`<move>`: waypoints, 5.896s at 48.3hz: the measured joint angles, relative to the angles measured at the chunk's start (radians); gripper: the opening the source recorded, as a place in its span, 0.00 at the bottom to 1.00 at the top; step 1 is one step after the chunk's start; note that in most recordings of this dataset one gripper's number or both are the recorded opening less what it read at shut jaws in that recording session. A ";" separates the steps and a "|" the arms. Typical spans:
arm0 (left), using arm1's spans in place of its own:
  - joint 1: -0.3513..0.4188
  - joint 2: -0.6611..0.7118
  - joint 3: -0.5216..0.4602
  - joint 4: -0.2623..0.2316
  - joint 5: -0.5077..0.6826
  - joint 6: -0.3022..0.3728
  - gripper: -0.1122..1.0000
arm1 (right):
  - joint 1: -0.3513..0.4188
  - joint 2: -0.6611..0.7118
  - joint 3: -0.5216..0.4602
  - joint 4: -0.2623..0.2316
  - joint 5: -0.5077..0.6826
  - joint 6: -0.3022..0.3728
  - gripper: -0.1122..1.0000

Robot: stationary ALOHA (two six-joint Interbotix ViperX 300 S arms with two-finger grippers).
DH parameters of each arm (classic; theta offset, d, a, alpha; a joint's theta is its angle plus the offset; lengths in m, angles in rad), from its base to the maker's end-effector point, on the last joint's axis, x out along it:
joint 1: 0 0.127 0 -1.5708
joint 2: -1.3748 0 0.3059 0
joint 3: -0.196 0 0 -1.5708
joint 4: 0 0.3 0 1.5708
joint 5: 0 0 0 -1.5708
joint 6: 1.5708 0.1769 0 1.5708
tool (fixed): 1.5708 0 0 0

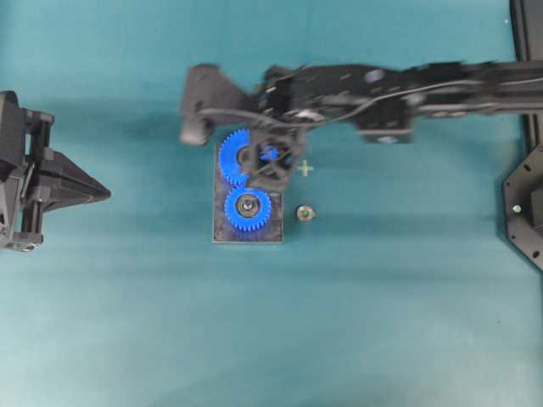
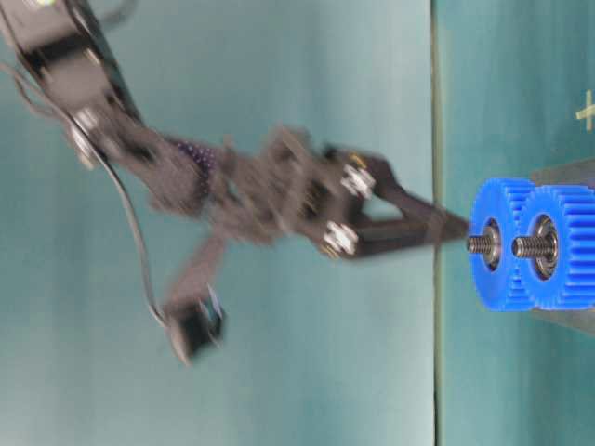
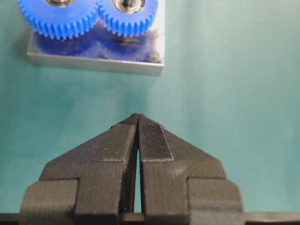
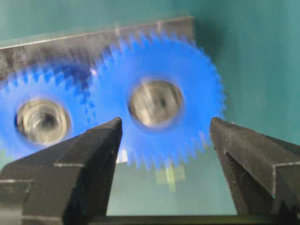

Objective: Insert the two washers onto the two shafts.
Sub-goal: 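Lower the washer onto the upper shaft and open the right gripper, then move the right gripper to the lower silver washer and grasp it, then lift the washer and carry it over the lower blue gear's shaft, then push the washer onto the lower shaft and open the right gripper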

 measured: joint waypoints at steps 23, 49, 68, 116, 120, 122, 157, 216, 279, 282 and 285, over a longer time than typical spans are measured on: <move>0.003 0.005 0.003 0.000 -0.020 0.000 0.10 | 0.118 -0.132 0.273 0.012 -0.126 0.089 0.82; 0.003 0.018 0.003 0.000 -0.026 0.000 0.10 | 0.147 -0.021 0.331 0.023 -0.265 0.089 0.82; 0.002 0.018 0.003 0.000 -0.026 0.000 0.10 | 0.153 0.014 0.334 0.021 -0.291 0.091 0.82; 0.003 0.020 0.005 0.000 -0.028 0.000 0.10 | 0.161 0.028 0.336 0.025 -0.272 0.092 0.37; 0.003 0.020 0.005 0.000 -0.028 0.000 0.10 | 0.161 0.028 0.331 0.023 -0.253 0.092 0.37; 0.003 0.018 0.005 0.000 -0.028 0.000 0.10 | 0.158 0.028 0.331 0.023 -0.242 0.092 0.37; 0.003 0.020 0.005 0.000 -0.028 -0.041 0.10 | 0.155 -0.038 0.049 -0.011 -0.052 0.074 0.37; 0.003 0.015 0.003 -0.002 -0.028 -0.040 0.10 | 0.155 0.075 -0.054 -0.012 0.000 0.037 0.37; 0.003 0.018 0.005 0.000 -0.026 -0.040 0.10 | 0.164 0.103 -0.054 -0.011 -0.029 0.038 0.38; 0.003 0.018 0.003 0.000 -0.028 -0.040 0.10 | 0.164 0.103 -0.054 -0.011 -0.029 0.038 0.44; 0.003 0.018 0.005 0.000 -0.026 -0.040 0.10 | 0.164 0.103 -0.054 -0.009 -0.028 0.038 0.61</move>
